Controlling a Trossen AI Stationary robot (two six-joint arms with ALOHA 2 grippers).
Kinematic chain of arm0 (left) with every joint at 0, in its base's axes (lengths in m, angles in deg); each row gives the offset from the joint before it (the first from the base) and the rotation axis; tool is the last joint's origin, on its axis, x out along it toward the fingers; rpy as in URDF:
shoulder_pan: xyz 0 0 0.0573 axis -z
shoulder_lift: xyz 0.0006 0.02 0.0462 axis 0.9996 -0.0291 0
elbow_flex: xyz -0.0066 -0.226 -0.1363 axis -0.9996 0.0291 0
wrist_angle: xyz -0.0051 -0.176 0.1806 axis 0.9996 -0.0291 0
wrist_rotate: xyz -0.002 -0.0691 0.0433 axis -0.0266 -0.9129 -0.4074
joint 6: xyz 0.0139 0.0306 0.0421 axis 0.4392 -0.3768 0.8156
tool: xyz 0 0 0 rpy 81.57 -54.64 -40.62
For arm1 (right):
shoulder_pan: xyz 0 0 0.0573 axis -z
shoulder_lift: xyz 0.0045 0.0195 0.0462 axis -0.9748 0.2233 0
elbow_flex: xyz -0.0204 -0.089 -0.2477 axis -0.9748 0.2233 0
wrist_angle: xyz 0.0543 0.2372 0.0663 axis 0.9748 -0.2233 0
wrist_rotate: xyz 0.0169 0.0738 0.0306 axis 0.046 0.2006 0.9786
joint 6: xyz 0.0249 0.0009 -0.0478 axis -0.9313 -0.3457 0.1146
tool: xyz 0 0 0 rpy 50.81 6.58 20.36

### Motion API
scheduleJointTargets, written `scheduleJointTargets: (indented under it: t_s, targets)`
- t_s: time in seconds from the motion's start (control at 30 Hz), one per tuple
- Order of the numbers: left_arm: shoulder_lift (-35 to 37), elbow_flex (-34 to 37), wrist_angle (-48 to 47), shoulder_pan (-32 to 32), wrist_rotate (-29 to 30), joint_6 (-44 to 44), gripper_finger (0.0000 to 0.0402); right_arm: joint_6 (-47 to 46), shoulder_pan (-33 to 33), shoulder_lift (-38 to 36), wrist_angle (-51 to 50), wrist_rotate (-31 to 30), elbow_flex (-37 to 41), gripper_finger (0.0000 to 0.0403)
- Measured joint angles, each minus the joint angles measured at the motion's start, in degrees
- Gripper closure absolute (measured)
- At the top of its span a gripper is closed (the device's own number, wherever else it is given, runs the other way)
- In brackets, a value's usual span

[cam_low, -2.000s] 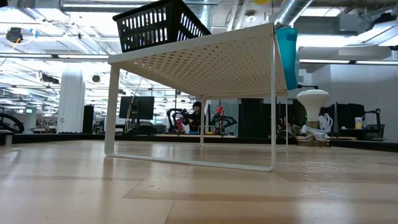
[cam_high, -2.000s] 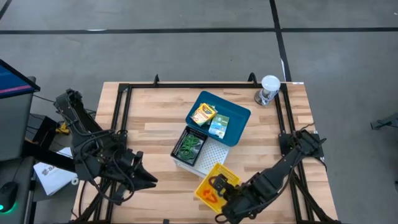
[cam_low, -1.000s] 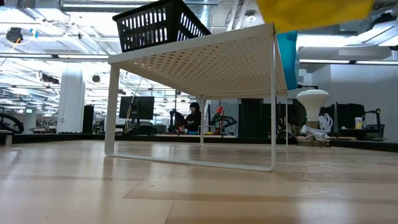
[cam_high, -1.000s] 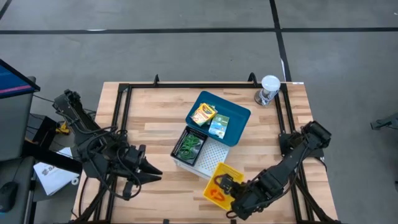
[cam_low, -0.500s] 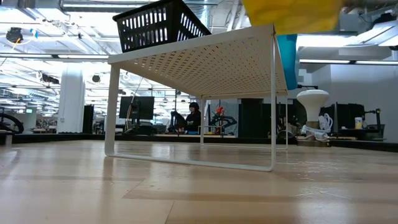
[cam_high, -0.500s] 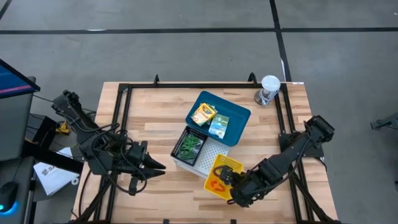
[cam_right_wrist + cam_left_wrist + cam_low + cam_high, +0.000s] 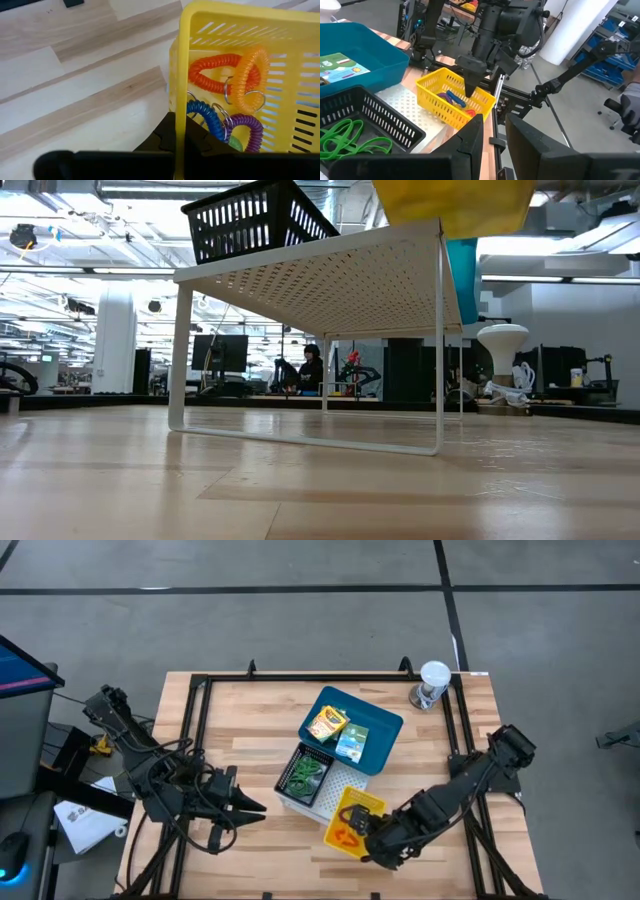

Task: Pick & Place Office Desk Supplies
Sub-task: Put the yellow bin on the shelf

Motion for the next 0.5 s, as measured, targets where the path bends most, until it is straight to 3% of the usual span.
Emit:
scheduleJointTargets:
  t_s: [0.5]
  targets:
    - [0.00, 0.00, 0.50, 0.00, 0.00, -0.12, 0.0325, 0.02, 6.32, 0.00, -0.45, 0.61, 0.00, 0.0403]
